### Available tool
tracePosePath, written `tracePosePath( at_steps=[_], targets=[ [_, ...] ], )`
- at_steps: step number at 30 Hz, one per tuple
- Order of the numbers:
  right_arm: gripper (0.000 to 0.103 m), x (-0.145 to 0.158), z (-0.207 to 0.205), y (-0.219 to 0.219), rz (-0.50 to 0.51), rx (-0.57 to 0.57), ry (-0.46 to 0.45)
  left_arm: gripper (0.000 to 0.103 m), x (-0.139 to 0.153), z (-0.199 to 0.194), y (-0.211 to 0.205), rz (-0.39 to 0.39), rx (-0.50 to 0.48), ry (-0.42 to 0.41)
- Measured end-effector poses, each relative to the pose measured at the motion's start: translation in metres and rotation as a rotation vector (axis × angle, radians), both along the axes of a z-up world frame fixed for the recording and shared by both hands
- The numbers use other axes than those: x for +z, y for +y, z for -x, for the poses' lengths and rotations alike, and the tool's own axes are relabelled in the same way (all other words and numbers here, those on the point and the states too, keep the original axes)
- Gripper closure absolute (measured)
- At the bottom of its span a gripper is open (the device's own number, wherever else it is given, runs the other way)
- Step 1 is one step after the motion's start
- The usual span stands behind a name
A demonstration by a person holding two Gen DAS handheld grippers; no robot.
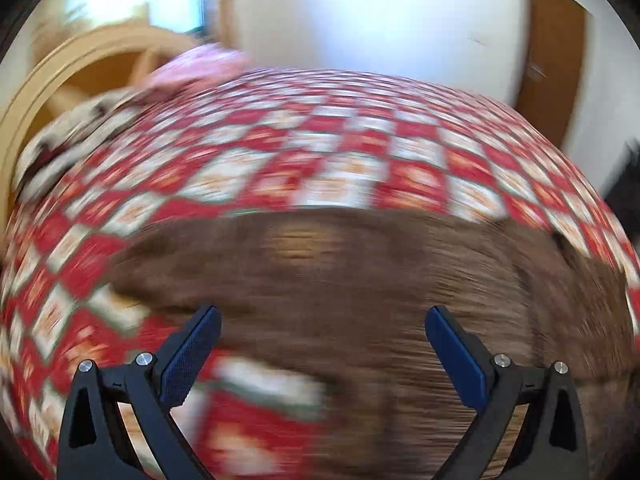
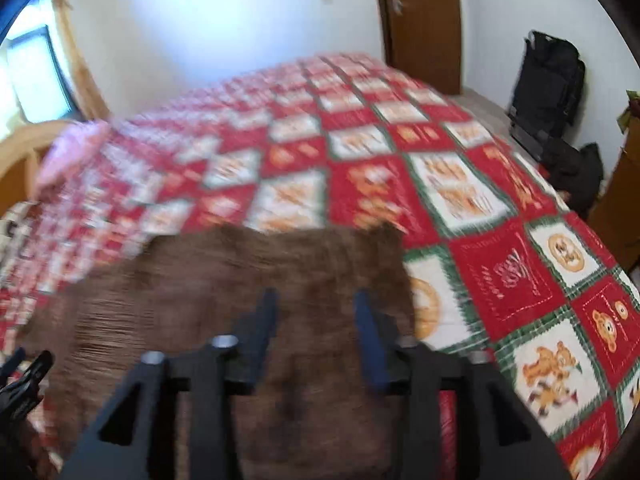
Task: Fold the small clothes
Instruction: 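Open the right tool to release the folded sleeve, then grasp the other sleeve with the left tool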
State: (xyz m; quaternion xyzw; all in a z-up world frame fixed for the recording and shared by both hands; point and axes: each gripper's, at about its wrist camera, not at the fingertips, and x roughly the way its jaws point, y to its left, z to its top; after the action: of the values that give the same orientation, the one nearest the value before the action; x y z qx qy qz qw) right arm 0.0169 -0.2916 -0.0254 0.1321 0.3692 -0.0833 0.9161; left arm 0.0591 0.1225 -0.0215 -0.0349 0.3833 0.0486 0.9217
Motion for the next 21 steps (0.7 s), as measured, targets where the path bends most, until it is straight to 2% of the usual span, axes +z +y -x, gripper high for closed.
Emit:
tracePosePath(
  at_steps=[1,5,8,9,11,15,19,20,21],
  targets=[
    [0.040,0.010,0.006,0.011,-0.001,0.016,-0.035,0.001,0.001,0.001,0.025,0.027,0.053,-0.001],
    [0.040,0.040,0.025,0.070,0.015,0.136,-0.117,0.001,-0.009,0.006,0.110,0.150,0.271,0.028],
    [0.040,0.046,0.035,0.114,0.011,0.252,-0.136,0.001,-0.025,0.009,0.158,0.383,0.359,0.031],
    [0.040,0.047,0.035,0.127,0.015,0.286,-0.135,0.001,-0.033,0.009,0.170,0.485,0.377,0.027],
    [0.040,0.044,0.039,0.151,0.026,0.341,-0.127,0.001,-0.042,0.003,0.179,0.561,0.393,0.018],
    [0.040,0.035,0.046,0.177,0.049,0.404,-0.105,0.001,-0.044,-0.019,0.170,0.470,0.367,-0.007],
    [0.040,0.028,0.048,0.183,0.050,0.413,-0.075,0.003,-0.050,-0.030,0.168,0.467,0.376,-0.010],
    [0.040,0.027,0.049,0.181,0.048,0.406,-0.069,0.009,-0.051,-0.028,0.169,0.466,0.381,-0.022],
    [0.040,0.026,0.049,0.178,0.041,0.390,-0.063,0.028,-0.050,-0.026,0.170,0.454,0.389,-0.039]
  ],
)
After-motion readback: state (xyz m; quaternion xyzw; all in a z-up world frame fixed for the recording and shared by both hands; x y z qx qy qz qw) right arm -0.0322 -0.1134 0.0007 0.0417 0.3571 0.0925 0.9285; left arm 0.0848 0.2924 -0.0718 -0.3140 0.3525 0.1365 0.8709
